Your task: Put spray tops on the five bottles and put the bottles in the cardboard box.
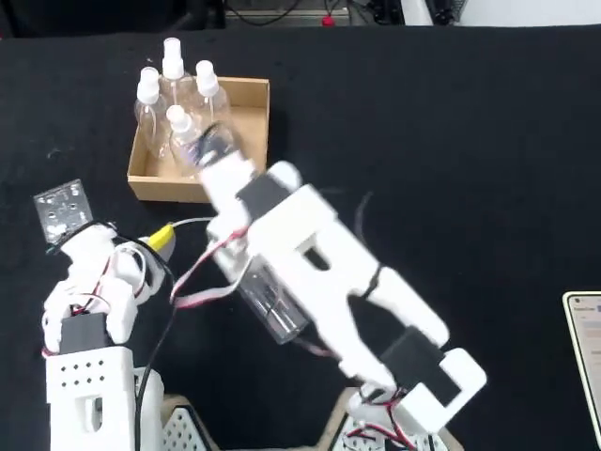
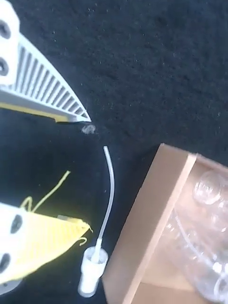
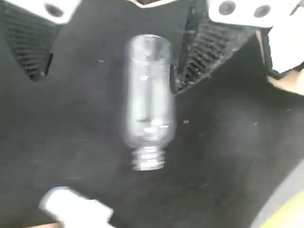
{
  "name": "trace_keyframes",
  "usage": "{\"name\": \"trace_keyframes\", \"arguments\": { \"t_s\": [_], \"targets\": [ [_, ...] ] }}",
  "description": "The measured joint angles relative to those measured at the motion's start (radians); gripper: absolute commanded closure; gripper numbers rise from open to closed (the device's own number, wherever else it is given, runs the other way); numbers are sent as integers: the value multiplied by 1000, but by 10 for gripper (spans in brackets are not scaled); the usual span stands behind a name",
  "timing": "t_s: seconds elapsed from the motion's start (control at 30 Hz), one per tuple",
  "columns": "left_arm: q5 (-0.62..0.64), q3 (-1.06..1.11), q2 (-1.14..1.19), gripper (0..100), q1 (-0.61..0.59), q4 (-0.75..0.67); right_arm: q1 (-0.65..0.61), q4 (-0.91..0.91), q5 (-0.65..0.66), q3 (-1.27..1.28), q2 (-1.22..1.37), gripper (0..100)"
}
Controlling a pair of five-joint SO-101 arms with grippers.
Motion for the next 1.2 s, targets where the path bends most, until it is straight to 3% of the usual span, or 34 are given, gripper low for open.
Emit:
{"name": "trace_keyframes", "arguments": {
  "t_s": [0.23, 0.37, 0.53, 0.63, 0.83, 0.97, 1.2],
  "targets": [
    [0, 8, 12, 692, 143, 0, 282, 61, 106, -71, -6, 616],
    [0, 2, 126, 692, 170, -12, 336, -83, 117, 68, -72, 637],
    [0, -74, 330, 696, 172, -14, 302, -393, 121, 348, -103, 737],
    [0, -100, 407, 696, 163, -17, 227, -540, 71, 454, -104, 724],
    [0, -109, 411, 696, 43, -20, 92, -669, -206, 468, -106, 696],
    [0, -109, 362, 696, 29, -20, 25, -747, -270, 473, -106, 695],
    [0, -68, 224, 696, 31, -20, 11, -809, -345, 477, -43, 694]
  ]
}}
